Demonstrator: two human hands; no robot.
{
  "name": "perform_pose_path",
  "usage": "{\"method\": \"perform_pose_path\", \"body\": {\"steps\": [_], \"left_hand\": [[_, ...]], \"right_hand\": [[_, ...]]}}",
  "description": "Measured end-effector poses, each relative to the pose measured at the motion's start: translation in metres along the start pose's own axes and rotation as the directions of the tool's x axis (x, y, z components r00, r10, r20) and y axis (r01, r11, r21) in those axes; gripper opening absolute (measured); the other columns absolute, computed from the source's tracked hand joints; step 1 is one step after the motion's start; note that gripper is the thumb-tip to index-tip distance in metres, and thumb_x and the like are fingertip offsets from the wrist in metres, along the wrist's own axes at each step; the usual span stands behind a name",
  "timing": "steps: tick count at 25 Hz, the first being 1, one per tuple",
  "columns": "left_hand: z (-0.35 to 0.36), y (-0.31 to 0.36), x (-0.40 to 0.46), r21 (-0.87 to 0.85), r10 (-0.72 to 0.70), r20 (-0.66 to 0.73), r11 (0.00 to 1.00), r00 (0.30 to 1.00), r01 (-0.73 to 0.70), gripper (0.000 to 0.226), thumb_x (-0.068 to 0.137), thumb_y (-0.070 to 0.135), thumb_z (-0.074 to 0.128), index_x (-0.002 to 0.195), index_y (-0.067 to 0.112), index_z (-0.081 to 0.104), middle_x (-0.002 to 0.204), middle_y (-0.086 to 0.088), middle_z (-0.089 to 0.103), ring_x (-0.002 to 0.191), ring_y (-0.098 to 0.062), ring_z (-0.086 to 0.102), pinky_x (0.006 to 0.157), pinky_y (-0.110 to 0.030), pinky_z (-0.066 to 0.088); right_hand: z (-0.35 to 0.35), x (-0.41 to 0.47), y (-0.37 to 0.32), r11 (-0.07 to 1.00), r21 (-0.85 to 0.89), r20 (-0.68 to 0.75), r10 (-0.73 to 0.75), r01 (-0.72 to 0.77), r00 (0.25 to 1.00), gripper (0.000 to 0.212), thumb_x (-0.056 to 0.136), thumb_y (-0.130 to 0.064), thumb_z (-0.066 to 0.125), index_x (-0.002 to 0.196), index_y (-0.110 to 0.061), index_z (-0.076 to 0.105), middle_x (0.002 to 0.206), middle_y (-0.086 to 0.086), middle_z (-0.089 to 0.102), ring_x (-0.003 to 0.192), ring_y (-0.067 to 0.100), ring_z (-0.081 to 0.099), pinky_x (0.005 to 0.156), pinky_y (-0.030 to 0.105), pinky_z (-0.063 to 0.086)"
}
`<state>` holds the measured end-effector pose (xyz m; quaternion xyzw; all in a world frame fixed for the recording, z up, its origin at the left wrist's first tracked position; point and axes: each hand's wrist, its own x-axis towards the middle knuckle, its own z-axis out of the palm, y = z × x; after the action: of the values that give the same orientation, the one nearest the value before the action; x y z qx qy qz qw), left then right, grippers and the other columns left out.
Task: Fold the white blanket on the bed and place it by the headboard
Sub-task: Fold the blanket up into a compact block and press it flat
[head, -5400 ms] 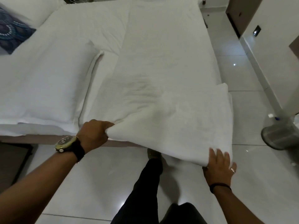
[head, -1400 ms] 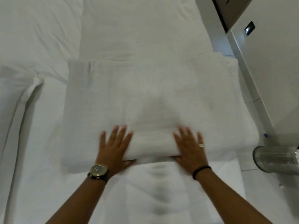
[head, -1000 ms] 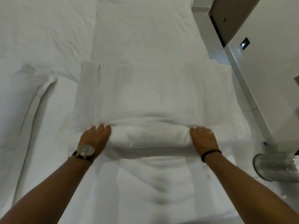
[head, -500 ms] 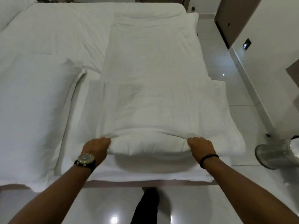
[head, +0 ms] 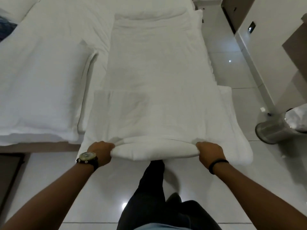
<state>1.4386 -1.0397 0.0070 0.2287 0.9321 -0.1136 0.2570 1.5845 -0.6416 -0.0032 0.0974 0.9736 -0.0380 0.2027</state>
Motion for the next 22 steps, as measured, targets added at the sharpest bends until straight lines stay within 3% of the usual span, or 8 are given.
{"method": "perform_pose_path", "body": {"steps": [4, 8, 10, 12, 14, 17, 20, 22], "left_hand": [[-0.006, 0.006, -0.027, -0.002, 0.033, 0.067, 0.999, 0.997, -0.033, 0.029, 0.076, 0.025, 0.052, 0.102, 0.03, 0.066, 0.1, 0.0, 0.072, 0.091, -0.02, 0.068, 0.077, -0.027, 0.051], [-0.006, 0.01, -0.048, -0.032, 0.077, 0.177, 0.997, 0.981, -0.072, 0.032, 0.077, 0.027, 0.052, 0.105, 0.03, 0.066, 0.105, 0.002, 0.071, 0.095, -0.017, 0.066, 0.079, -0.025, 0.05], [-0.031, 0.001, -0.037, -0.034, 0.082, 0.19, 0.997, 0.978, -0.076, 0.031, 0.079, 0.026, 0.051, 0.105, 0.03, 0.066, 0.108, 0.004, 0.07, 0.099, -0.016, 0.065, 0.082, -0.024, 0.048], [-0.076, -0.021, -0.009, -0.043, 0.078, 0.15, 0.996, 0.986, -0.073, 0.032, 0.079, 0.024, 0.053, 0.107, 0.032, 0.066, 0.113, 0.004, 0.069, 0.106, -0.018, 0.063, 0.087, -0.027, 0.047], [-0.132, -0.048, 0.029, -0.053, 0.049, 0.033, 0.997, 0.998, -0.047, 0.033, 0.079, 0.025, 0.054, 0.108, 0.035, 0.066, 0.114, 0.002, 0.069, 0.106, -0.022, 0.063, 0.088, -0.03, 0.048], [-0.213, -0.082, 0.111, -0.038, 0.03, -0.158, 0.999, 0.987, -0.037, 0.019, 0.08, 0.033, 0.058, 0.096, 0.031, 0.068, 0.1, -0.001, 0.071, 0.093, -0.026, 0.066, 0.072, -0.03, 0.047], [-0.283, -0.102, 0.21, 0.016, 0.025, -0.327, 1.0, 0.945, -0.021, 0.01, 0.077, 0.034, 0.06, 0.078, 0.024, 0.062, 0.086, -0.002, 0.07, 0.086, -0.028, 0.066, 0.069, -0.03, 0.041], [-0.315, -0.111, 0.275, 0.036, 0.012, -0.42, 0.999, 0.908, 0.004, 0.01, 0.075, 0.032, 0.06, 0.07, 0.024, 0.055, 0.079, -0.001, 0.068, 0.084, -0.028, 0.065, 0.075, -0.035, 0.037]], "right_hand": [[-0.013, -0.032, 0.003, 0.995, -0.094, 0.106, -0.005, 0.015, 0.994, 0.023, 0.085, -0.018, 0.049, 0.104, -0.025, 0.059, 0.105, -0.001, 0.066, 0.095, 0.02, 0.063, 0.072, 0.027, 0.044], [-0.044, -0.035, 0.004, 0.991, -0.109, 0.308, -0.043, 0.08, 0.95, 0.018, 0.083, -0.019, 0.051, 0.071, -0.031, 0.047, 0.11, 0.005, 0.067, 0.1, 0.024, 0.063, 0.08, 0.029, 0.047], [-0.067, -0.018, 0.002, 0.988, -0.094, 0.358, -0.08, 0.121, 0.93, 0.011, 0.084, -0.023, 0.052, 0.085, -0.028, 0.062, 0.115, 0.006, 0.066, 0.105, 0.026, 0.062, 0.086, 0.029, 0.047], [-0.105, 0.019, 0.001, 0.987, -0.075, 0.382, -0.104, 0.143, 0.918, 0.024, 0.087, -0.03, 0.053, 0.106, -0.021, 0.065, 0.12, 0.006, 0.065, 0.109, 0.027, 0.061, 0.088, 0.031, 0.047], [-0.156, 0.063, 0.004, 0.988, -0.057, 0.354, -0.112, 0.141, 0.928, 0.031, 0.087, -0.035, 0.055, 0.113, -0.022, 0.064, 0.124, 0.006, 0.063, 0.111, 0.027, 0.059, 0.089, 0.032, 0.047], [-0.237, 0.161, 0.012, 0.989, -0.113, 0.194, -0.07, 0.093, 0.978, 0.034, 0.087, -0.037, 0.054, 0.118, -0.024, 0.062, 0.123, 0.006, 0.062, 0.109, 0.028, 0.06, 0.085, 0.033, 0.047], [-0.294, 0.27, 0.015, 0.987, -0.159, 0.057, 0.0, 0.009, 0.998, 0.023, 0.089, -0.037, 0.051, 0.103, -0.026, 0.066, 0.106, 0.004, 0.065, 0.09, 0.027, 0.061, 0.077, 0.032, 0.046], [-0.311, 0.333, 0.017, 0.981, -0.18, -0.069, 0.059, -0.071, 0.996, 0.017, 0.089, -0.031, 0.046, 0.084, -0.025, 0.061, 0.086, 0.001, 0.063, 0.078, 0.026, 0.058, 0.082, 0.037, 0.045]]}}
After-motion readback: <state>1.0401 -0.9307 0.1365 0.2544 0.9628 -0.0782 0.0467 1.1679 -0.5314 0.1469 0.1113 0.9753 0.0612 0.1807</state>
